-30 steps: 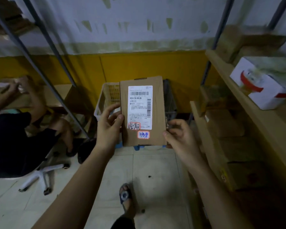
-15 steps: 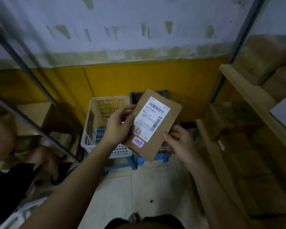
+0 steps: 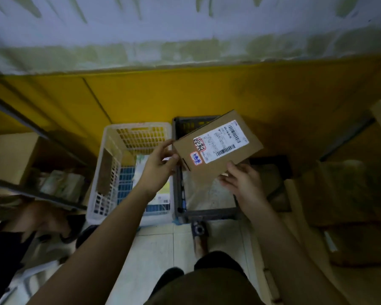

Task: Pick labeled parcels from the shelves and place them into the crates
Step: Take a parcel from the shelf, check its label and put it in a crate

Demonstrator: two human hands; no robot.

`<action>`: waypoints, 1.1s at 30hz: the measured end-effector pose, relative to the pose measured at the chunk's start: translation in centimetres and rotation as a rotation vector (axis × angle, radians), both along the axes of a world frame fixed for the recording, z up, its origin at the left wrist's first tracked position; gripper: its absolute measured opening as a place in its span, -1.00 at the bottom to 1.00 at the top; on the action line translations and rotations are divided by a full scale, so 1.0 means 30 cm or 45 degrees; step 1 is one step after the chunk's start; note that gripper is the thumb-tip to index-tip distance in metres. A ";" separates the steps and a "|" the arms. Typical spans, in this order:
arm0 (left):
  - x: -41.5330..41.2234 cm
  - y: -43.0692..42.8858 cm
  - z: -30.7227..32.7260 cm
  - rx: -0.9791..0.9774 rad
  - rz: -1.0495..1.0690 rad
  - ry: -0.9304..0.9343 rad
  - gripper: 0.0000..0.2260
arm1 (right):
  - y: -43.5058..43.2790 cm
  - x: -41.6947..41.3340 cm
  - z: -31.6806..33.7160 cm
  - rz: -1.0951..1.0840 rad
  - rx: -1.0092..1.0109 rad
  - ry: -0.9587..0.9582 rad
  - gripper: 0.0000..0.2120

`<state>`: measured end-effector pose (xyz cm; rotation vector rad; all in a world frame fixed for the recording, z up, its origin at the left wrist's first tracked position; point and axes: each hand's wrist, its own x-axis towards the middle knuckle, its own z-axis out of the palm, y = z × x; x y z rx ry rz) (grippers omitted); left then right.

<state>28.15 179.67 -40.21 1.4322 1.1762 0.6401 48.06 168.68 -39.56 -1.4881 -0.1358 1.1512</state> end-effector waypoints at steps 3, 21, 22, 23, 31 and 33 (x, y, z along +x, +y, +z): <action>0.072 0.155 -0.083 -0.156 0.088 0.062 -0.61 | 0.191 0.058 -0.083 -0.075 -0.045 0.199 -0.93; 0.221 0.528 -0.828 -0.179 0.154 0.584 -0.16 | 0.801 0.128 -1.031 -0.204 -0.491 0.518 -0.86; 0.219 0.520 -0.861 -0.181 0.146 0.600 -0.18 | 0.817 0.121 -1.067 -0.189 -0.506 0.509 -0.86; 0.218 0.510 -0.887 -0.167 0.145 0.619 -0.21 | 0.833 0.115 -1.102 -0.175 -0.514 0.497 -0.82; 0.225 0.470 -0.955 0.002 0.128 0.661 -0.31 | 0.935 0.112 -1.231 0.027 -0.682 0.271 -0.91; 0.218 0.472 -0.947 0.004 0.103 0.671 -0.30 | 0.947 0.122 -1.252 0.210 -0.742 0.164 -0.78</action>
